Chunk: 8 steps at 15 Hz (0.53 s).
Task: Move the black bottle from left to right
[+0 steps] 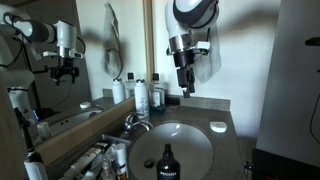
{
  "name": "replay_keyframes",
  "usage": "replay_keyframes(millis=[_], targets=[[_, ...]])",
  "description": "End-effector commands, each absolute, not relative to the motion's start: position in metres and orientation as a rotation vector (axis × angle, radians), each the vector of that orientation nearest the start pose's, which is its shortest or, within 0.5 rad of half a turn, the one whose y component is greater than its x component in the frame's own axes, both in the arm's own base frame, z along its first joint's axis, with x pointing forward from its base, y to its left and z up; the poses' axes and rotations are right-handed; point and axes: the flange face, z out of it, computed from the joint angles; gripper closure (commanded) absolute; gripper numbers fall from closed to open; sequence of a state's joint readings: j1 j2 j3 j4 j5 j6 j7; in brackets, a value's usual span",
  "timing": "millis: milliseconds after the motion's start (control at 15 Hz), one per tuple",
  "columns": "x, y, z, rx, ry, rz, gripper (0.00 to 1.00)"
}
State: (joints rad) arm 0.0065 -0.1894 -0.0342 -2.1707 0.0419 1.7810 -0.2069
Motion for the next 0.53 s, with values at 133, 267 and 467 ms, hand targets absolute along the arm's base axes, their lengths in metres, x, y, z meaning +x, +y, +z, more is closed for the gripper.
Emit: replay_keyframes(millis=[133,267,467], targets=[[0.450,0.065,0.441,-2.996,-0.389,0.219,0.00],[0.444,0.091,0.432,-2.979,-0.448,0.217,0.00],[0.437,0.126,0.418,-2.976,-0.528,0.200,0.00]])
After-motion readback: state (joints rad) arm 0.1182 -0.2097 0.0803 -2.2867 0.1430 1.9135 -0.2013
